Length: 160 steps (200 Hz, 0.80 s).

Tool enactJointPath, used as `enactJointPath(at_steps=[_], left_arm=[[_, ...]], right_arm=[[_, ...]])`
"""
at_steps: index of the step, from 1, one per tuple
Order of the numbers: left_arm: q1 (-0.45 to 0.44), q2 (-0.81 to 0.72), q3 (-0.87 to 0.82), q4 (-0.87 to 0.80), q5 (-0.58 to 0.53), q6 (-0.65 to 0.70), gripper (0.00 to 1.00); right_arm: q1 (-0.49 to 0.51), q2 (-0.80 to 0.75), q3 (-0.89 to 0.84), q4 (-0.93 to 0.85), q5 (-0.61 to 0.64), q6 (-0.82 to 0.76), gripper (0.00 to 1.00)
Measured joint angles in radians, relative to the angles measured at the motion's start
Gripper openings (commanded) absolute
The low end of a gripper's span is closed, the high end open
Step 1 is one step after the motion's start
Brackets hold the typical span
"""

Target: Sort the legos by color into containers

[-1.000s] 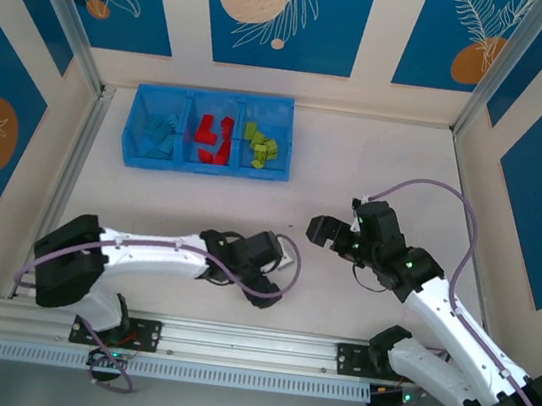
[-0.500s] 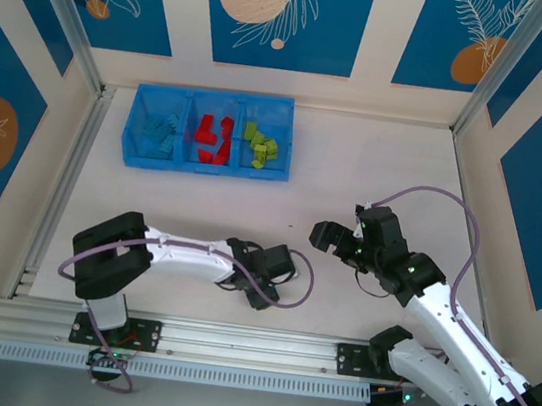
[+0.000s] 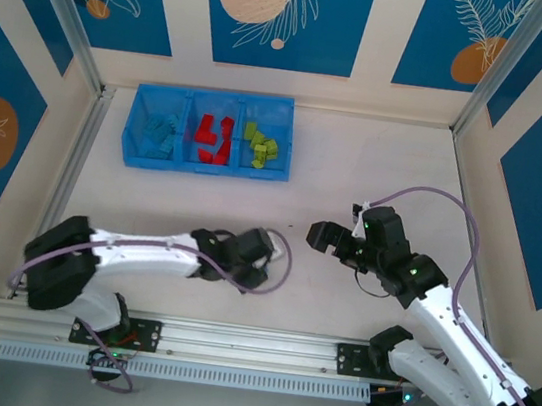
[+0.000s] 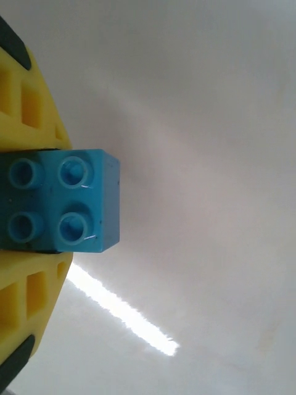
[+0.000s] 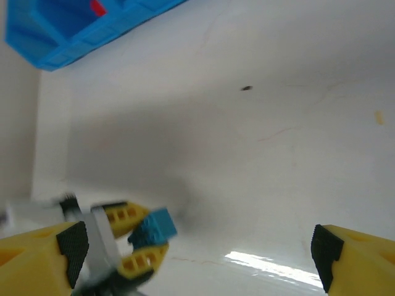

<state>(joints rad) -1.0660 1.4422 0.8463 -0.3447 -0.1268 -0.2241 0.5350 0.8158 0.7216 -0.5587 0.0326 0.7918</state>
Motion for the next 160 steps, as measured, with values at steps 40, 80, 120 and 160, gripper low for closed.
enactJointPath(at_steps=[40,80,120,160], left_arm=[[0.315,-0.26,-0.092,0.08,0.072,-0.103,0.3],[0.677,-0.366,-0.059,0.091,0.157,-0.171,0.29],[0.962,-0.156,0.195,0.093,0.133,-0.185,0.27],[1.027,0.214,0.542,0.021,0.014,-0.172,0.25]], right_arm=[[0.114,-0.011,-0.01,0.121,-0.116,-0.018,0.95],[0.241,0.035,0.043,0.126,-0.092,-0.063,0.96],[0.244,0.04,0.062,0.116,-0.029,-0.068,0.95],[0.244,0.036,0.064,0.066,0.013,-0.067,0.95]])
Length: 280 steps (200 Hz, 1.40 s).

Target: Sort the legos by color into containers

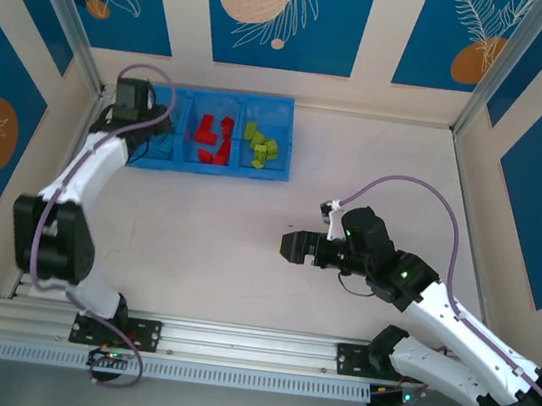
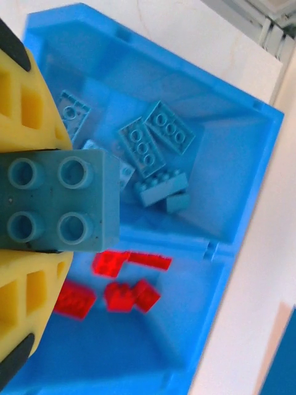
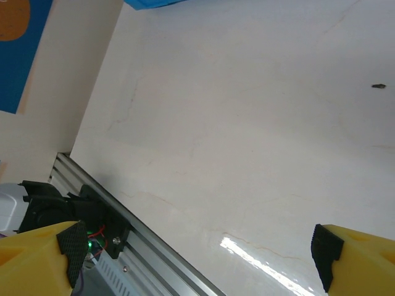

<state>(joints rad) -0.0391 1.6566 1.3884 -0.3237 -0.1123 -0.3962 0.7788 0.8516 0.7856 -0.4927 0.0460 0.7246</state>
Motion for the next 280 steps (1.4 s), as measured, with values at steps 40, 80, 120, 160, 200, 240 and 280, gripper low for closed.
enactJointPath(at_steps=[40,80,120,160,200,240,280], left_arm=[[0.026,0.195,0.178,-0.131,-0.127,-0.01,0.35],[0.057,0.214,0.201,-0.185,-0.175,-0.035,0.55],[0.057,0.047,0.035,-0.155,-0.123,-0.054,0.58],[-0.041,-0.394,-0.294,-0.031,-0.035,-0.077,0.67],[-0.33,-0.762,-0.543,0.066,-0.094,-0.016,0.85],[-0.377,-0.963,-0.876,0.245,-0.252,0.183,1.0],[-0.298,-0.848,-1.055,0.449,-0.322,0.283,1.0]], right_arm=[[-0.001,-0.026,0.0,-0.03,0.031,0.0,0.96],[-0.001,-0.027,0.0,-0.039,0.042,0.0,0.96],[-0.021,-0.027,0.017,-0.074,0.092,0.005,0.96],[-0.113,-0.045,0.026,-0.132,0.264,-0.009,0.96],[-0.317,-0.09,-0.068,-0.074,0.555,-0.106,0.95],[-0.525,-0.018,-0.359,0.292,0.607,-0.344,0.95],[-0.681,0.287,-0.452,0.698,0.526,-0.451,0.95]])
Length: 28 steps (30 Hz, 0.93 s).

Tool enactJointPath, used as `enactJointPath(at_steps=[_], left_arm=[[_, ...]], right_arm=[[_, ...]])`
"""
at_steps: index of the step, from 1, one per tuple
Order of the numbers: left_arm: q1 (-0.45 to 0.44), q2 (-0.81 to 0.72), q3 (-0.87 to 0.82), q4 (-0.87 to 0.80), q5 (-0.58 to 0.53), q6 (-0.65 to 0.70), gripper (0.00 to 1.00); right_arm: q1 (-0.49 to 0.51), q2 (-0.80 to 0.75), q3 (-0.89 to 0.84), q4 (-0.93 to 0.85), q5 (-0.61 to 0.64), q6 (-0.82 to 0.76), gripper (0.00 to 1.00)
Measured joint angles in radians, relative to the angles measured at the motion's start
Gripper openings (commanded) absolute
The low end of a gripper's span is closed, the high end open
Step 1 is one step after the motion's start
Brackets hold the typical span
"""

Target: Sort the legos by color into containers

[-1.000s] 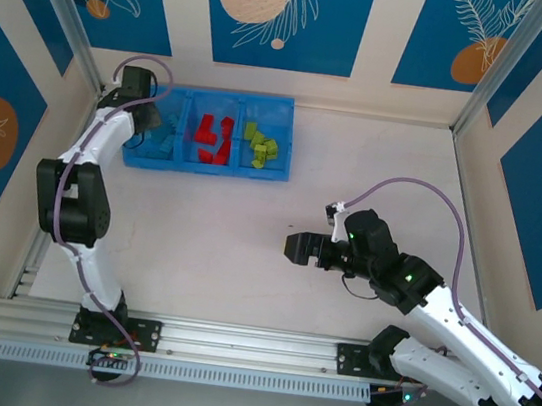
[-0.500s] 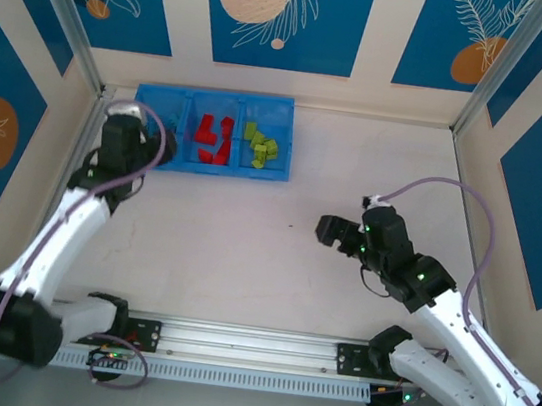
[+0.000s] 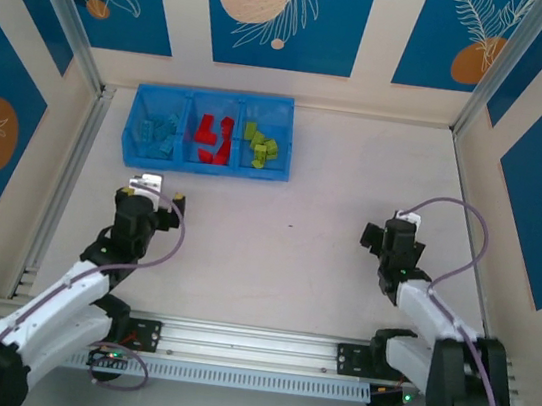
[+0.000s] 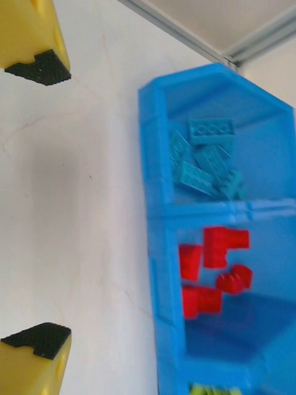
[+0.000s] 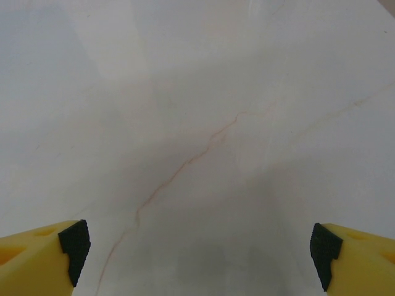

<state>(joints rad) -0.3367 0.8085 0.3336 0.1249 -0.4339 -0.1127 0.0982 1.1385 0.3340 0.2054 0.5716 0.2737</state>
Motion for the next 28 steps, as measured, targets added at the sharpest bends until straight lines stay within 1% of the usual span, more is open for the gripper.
enactJointPath(at_steps=[3,5,7,10,11,13,15,19,28], left_arm=[[0.111,0.112,-0.023,0.119,0.038,0.008,1.0],[0.175,0.204,-0.034,0.24,0.067,0.012,1.0],[0.219,0.326,-0.034,0.366,0.103,0.024,1.0],[0.254,0.556,-0.018,0.531,0.154,0.053,1.0],[0.258,0.624,-0.002,0.551,0.172,0.061,1.0],[0.261,0.711,0.026,0.572,0.212,0.078,1.0],[0.261,0.727,0.031,0.599,0.245,0.093,1.0],[0.261,0.726,0.042,0.652,0.277,0.106,1.0],[0.261,0.726,0.044,0.682,0.289,0.117,1.0]], right_arm=[[-0.008,0.157,0.023,0.167,-0.043,-0.045,1.0],[-0.021,0.253,0.032,0.319,-0.101,-0.068,1.0],[-0.045,0.336,0.056,0.393,-0.179,-0.091,0.99],[-0.062,0.386,0.054,0.499,-0.222,-0.099,0.99],[-0.063,0.386,0.053,0.513,-0.225,-0.1,0.99],[-0.062,0.386,0.051,0.558,-0.23,-0.101,0.99],[-0.059,0.386,0.051,0.581,-0.233,-0.104,0.99],[-0.057,0.386,0.051,0.602,-0.237,-0.107,0.99],[-0.056,0.386,0.051,0.604,-0.24,-0.108,0.99]])
